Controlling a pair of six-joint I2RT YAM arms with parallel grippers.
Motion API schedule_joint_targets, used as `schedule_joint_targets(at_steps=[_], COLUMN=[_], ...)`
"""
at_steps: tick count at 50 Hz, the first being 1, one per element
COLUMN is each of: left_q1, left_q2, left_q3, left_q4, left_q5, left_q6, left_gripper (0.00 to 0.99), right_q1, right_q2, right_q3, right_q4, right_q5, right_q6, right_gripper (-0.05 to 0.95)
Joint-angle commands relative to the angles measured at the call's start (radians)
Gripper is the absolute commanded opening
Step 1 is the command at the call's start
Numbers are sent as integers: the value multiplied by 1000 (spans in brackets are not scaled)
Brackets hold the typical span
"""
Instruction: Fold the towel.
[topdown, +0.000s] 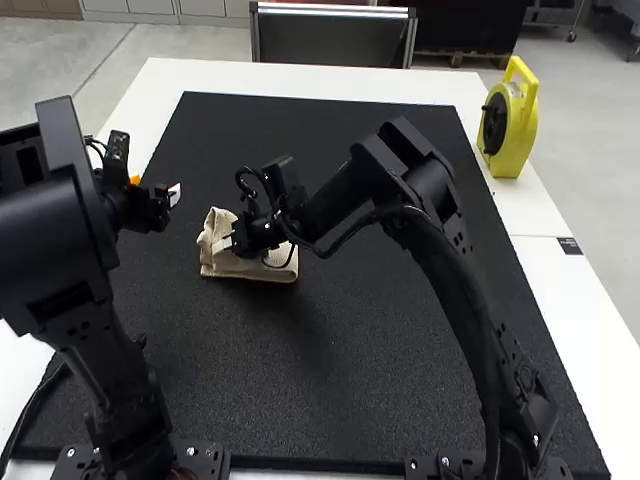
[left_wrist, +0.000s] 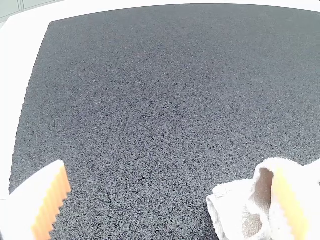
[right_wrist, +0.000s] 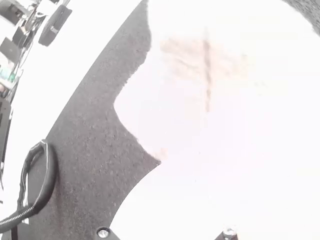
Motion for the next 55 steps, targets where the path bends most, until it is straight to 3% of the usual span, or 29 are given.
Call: schedule_joint_targets(at_steps=[1,36,40,45,55], left_q1=[9,9,9,8,3], left_q2=[-32,-47,-47,-47,-47], left_q3=[-20,-29,-29,-29,-29], left_q4=[5,0,-4,-9,-17], left_q5=[17,17,17,17,17], left_q6=[12,13,13,13,10], left_gripper=[962,961,961,962,962], right_q1=[19,-34,-53,-67,-84], right_q2=[0,-8,-22,-33,-69], right_q3=[58,118,120,129,124], right_q4=[12,27,27,26,-22], right_q5=[-22,-28,-28,-22,-19], right_q6=[14,54,54,52,22], right_gripper=[-20,-15,189,302,405])
